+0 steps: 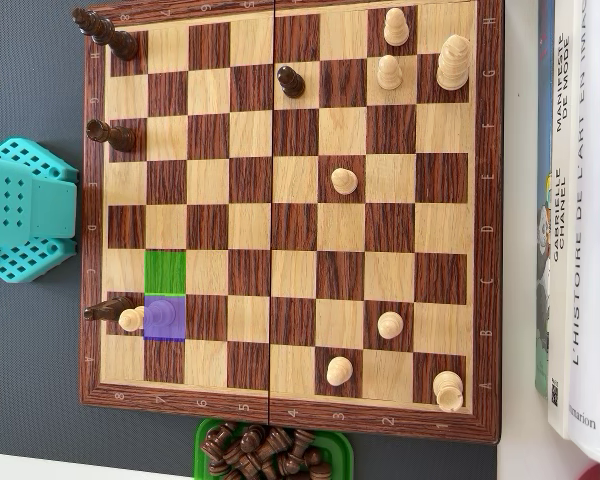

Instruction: Play chess

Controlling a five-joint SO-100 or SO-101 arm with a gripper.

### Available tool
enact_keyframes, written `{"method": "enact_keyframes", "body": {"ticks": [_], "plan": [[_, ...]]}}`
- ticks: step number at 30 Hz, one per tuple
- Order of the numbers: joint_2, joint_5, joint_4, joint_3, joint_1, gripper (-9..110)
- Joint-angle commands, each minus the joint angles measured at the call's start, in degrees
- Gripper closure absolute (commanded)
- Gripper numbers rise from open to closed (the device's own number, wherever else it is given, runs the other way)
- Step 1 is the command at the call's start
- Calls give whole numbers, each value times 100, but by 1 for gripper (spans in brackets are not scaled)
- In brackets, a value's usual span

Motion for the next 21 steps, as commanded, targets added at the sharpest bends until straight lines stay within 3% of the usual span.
{"method": "enact_keyframes", "body": {"ticks": [1, 10, 21], "plan": [[-88, -35, 18, 123, 35, 88], [-35, -642, 1512, 123, 132, 88], [-97, -642, 3252, 18, 773, 88]]}}
